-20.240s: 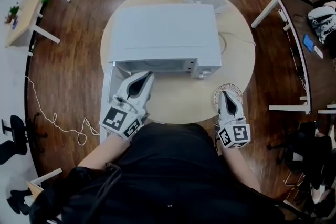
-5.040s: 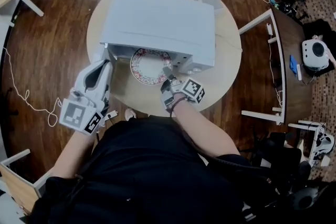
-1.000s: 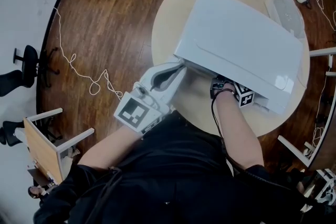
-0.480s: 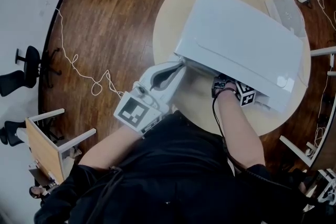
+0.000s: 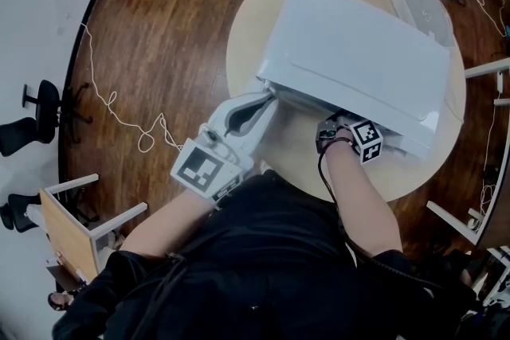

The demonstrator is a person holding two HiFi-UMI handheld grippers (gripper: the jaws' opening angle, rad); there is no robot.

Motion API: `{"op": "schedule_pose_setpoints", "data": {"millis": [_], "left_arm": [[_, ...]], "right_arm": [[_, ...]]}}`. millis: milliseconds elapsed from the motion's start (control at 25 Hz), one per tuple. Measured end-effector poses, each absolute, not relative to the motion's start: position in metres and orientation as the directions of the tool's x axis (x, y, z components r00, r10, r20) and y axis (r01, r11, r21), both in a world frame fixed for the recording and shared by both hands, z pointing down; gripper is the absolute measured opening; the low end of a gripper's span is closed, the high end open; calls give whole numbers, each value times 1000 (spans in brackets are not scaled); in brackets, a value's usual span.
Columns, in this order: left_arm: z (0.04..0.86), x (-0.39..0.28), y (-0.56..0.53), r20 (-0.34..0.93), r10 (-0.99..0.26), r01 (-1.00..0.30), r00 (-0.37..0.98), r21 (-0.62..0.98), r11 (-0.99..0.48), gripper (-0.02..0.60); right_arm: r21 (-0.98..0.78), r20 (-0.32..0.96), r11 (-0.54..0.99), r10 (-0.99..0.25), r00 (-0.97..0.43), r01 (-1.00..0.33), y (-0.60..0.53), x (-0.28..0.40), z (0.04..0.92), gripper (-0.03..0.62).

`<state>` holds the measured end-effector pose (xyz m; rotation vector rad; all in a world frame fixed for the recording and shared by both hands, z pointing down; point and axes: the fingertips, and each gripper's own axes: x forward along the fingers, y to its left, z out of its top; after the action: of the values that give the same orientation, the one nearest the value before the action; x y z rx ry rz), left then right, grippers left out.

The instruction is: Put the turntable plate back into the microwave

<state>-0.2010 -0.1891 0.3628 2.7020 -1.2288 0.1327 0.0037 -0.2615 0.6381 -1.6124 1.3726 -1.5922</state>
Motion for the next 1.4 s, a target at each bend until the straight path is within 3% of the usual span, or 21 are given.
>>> {"op": "schedule_pose_setpoints", "data": {"millis": [240,840,1400], "left_arm": [[361,-195,-184,144,-733,-747,665,110,-656,5],[366,-173,-166,139,-689,-702,712,100,-705,5],[360,-127,-160,85,-617,-622,783,129,-772,5]], "right_arm": [[-866,435,-332,-869,-235,-375,-242,-4,630,104],[-716,355,1,-860,-366,-698,-197,-20,582,104],[-538,251,213,-883,-396,-816,-181,-6,521,104]]}}
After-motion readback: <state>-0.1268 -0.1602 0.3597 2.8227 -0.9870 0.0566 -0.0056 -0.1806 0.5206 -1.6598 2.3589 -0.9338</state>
